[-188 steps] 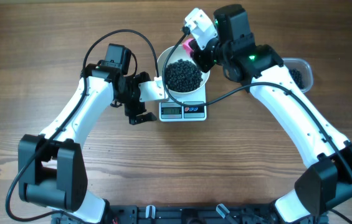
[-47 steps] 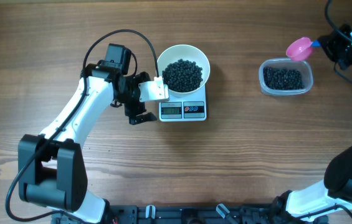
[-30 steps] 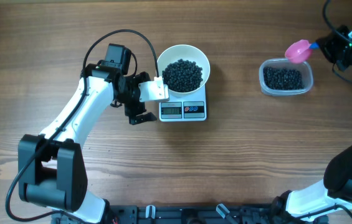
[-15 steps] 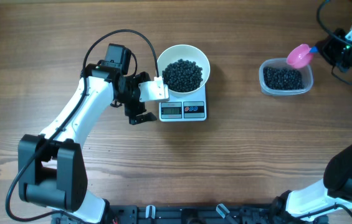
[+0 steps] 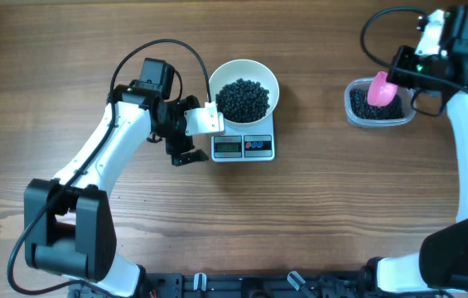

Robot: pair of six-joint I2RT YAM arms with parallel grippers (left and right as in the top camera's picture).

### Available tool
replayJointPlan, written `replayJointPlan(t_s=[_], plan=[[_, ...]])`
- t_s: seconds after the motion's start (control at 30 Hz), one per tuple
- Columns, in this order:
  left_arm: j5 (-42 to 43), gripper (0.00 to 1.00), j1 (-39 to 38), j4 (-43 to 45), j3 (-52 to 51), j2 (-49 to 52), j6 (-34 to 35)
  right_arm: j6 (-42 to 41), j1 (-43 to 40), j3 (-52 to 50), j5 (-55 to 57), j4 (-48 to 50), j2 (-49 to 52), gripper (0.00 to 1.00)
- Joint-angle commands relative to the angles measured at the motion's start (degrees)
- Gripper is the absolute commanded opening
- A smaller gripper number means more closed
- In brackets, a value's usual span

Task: Scoop item into bowl and weigh 150g on scale
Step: 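Push the pink scoop into the beans and lift it filled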

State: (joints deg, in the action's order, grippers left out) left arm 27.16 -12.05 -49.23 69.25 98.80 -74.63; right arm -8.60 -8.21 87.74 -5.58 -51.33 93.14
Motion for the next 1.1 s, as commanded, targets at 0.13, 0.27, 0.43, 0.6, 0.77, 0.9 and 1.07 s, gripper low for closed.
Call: replayJointPlan(t_s=[0.13,0.27,0.43,0.6,0.77,0.9,1.07], plan=[[1.3,1.00,0.0,0.0,-0.4,-0.4,0.5,5.7,1.1,0.7,10.4,0.0,2.1,0.04],[1.3,1.00,0.0,0.0,-0.4,-0.4,0.5,7.1,1.1,0.7,12.2,0.5,5.4,0.04],[1.3,1.00,0.0,0.0,-0.4,-0.4,0.5,9.8,1.1,0.7,12.8,1.4,10.4,0.04],[1.3,1.00,0.0,0.0,-0.4,-0.4,0.5,7.6,1.1,0.7,13.1,2.8,14.3,0.04],[1.3,1.00,0.0,0.0,-0.4,-0.4,0.5,-5.6,1.1,0.7,1.2,7.8,15.0,0.04],[1.3,1.00,0.0,0.0,-0.4,-0.4,0.5,-15.2,1.1,0.7,-4.5,11.9,15.0,0.04],[1.3,1.00,0.0,0.0,-0.4,-0.4,0.5,-15.4,1.1,0.7,-5.1,9.5,15.0,0.04]])
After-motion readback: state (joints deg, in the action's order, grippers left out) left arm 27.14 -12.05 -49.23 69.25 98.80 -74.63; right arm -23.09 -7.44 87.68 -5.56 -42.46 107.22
